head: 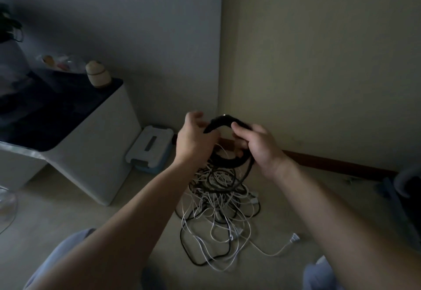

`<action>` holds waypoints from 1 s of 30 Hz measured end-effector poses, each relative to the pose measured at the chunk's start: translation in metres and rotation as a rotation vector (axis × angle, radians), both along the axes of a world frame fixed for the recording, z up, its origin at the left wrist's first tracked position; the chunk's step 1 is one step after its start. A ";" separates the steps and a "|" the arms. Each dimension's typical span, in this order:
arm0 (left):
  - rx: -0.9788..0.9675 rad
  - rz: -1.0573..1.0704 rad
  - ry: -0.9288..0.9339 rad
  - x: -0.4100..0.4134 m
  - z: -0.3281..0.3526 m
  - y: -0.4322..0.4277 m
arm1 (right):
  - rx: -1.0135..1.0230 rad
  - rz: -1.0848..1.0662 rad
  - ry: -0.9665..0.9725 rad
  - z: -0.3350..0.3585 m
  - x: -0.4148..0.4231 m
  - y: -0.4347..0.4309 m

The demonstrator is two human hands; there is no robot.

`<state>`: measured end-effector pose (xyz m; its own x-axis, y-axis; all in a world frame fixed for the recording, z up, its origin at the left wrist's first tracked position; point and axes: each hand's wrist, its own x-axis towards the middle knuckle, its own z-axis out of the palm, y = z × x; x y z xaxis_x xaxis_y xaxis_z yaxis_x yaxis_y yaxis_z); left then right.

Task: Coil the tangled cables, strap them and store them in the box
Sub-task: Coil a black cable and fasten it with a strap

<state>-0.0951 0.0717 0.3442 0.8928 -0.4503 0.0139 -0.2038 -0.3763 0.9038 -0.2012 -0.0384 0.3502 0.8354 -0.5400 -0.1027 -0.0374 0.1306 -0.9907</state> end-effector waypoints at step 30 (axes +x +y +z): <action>0.046 -0.040 -0.233 0.013 0.008 0.005 | -0.174 0.088 0.073 -0.017 -0.010 -0.031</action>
